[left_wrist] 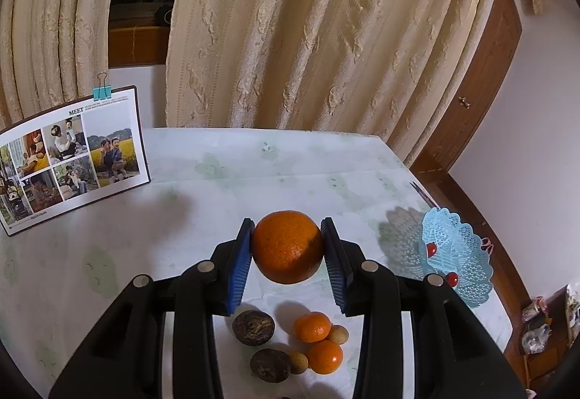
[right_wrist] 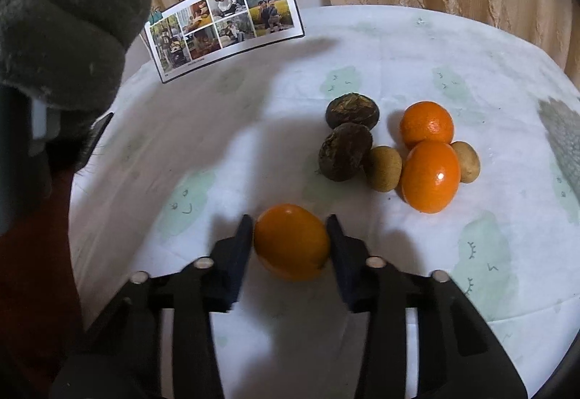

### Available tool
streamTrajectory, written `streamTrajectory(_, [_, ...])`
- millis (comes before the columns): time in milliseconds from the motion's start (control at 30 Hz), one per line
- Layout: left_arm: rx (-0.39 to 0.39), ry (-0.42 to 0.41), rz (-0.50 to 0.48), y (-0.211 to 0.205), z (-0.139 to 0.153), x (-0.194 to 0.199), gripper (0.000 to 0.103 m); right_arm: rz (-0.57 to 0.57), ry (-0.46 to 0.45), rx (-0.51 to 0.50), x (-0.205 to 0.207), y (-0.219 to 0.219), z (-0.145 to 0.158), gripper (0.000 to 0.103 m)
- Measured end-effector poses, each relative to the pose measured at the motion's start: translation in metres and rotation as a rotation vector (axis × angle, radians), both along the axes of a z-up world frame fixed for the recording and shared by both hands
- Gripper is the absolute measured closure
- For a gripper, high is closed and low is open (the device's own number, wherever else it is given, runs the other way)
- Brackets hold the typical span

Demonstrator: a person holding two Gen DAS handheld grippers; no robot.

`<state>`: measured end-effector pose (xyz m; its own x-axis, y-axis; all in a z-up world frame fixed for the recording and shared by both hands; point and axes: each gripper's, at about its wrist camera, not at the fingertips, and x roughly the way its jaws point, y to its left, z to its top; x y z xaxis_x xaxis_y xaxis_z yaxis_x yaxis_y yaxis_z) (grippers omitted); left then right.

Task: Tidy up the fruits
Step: 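Carry the mandarin into the blue basket and open the right tool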

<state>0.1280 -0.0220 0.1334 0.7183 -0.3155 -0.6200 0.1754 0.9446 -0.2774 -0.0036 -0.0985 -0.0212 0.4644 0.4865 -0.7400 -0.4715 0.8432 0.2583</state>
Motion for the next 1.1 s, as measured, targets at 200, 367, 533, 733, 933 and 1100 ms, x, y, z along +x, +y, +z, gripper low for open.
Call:
streamTrajectory(200, [0.003, -0.009, -0.009, -0.002, 0.0, -0.003, 0.065, -0.03, -0.018, 0.011, -0.008, -0.011, 0.006, 0.062])
streamTrajectory(367, [0.004, -0.012, -0.013, -0.004, 0.001, -0.004, 0.065, -0.137, -0.041, 0.064, -0.003, -0.047, 0.019, 0.062])
streamTrajectory(533, [0.014, -0.02, -0.025, -0.011, 0.002, -0.008, 0.065, -0.256, -0.081, 0.105, -0.003, -0.091, 0.036, 0.062])
streamTrajectory(733, [0.027, -0.035, -0.042, -0.019, 0.003, -0.013, 0.065, -0.412, -0.139, 0.13, -0.006, -0.145, 0.056, 0.062])
streamTrajectory(933, [0.037, -0.047, -0.069, -0.029, 0.004, -0.019, 0.065, -0.571, -0.185, 0.138, -0.006, -0.202, 0.069, 0.062])
streamTrajectory(1100, [0.046, -0.052, -0.094, -0.038, 0.003, -0.024, 0.065, -0.689, -0.204, 0.126, -0.004, -0.241, 0.069, 0.062])
